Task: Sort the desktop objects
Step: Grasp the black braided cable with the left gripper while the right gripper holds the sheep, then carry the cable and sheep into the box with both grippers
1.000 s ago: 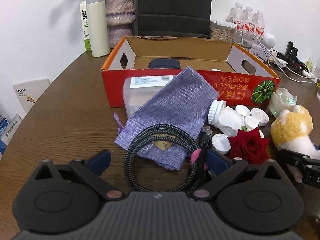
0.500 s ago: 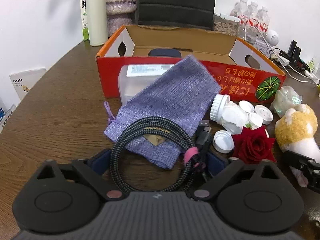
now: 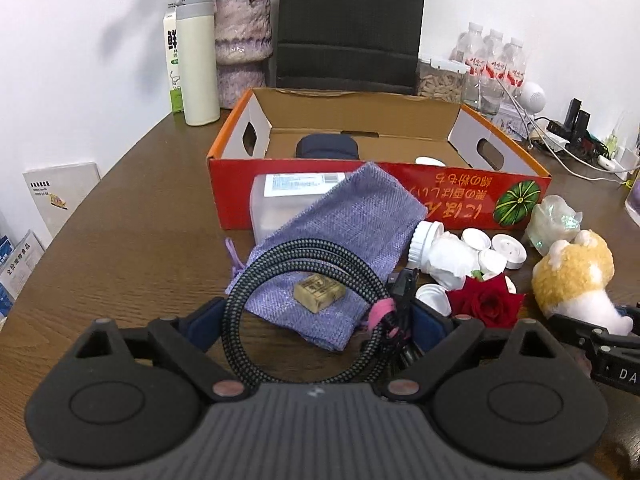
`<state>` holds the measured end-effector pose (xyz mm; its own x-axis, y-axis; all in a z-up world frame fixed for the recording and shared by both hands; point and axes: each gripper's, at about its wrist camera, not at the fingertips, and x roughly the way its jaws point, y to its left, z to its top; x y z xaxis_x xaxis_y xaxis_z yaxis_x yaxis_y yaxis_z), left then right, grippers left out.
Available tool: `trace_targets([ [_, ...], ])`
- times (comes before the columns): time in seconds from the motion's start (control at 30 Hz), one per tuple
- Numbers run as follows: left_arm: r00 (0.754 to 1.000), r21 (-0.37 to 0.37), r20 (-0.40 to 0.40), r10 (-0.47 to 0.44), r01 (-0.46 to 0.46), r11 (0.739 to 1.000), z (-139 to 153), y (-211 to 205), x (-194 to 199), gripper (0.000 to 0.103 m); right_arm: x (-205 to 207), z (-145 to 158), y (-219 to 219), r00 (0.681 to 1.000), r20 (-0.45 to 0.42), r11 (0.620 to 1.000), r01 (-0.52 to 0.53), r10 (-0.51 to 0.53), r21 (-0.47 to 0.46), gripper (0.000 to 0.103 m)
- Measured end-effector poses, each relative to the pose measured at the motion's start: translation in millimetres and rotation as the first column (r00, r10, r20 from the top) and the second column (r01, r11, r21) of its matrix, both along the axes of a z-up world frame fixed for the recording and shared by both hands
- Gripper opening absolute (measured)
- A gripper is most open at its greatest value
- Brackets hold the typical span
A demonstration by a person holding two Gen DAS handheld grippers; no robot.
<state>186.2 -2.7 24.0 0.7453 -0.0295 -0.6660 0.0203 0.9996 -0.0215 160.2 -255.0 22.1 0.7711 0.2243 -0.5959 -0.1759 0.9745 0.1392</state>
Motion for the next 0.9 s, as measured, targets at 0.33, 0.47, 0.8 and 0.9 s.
trace_targets([
  [0.33, 0.999, -0.015, 0.051, -0.002, 0.003, 1.000, 18, 3, -13, 0.095, -14, 20, 1, 0.997, 0.079, 1.000, 0.002, -0.001, -0.017, 0.051],
  [0.47, 0.995, -0.013, 0.095, -0.008, 0.009, 1.000, 32, 2, -18, 0.095, -17, 33, 3, 0.992, 0.122, 1.000, -0.006, 0.009, -0.027, 0.051],
  [0.8, 0.981, -0.022, 0.192, -0.016, 0.021, 1.000, 61, -4, -6, 0.095, 2, 67, 19, 0.975, 0.216, 0.998, -0.040, 0.048, -0.040, 0.051],
  [0.9, 0.978, -0.035, 0.210, -0.015, 0.023, 0.999, 67, -4, 5, 0.095, 15, 75, 23, 0.970, 0.237, 0.998, -0.044, 0.052, -0.040, 0.051],
])
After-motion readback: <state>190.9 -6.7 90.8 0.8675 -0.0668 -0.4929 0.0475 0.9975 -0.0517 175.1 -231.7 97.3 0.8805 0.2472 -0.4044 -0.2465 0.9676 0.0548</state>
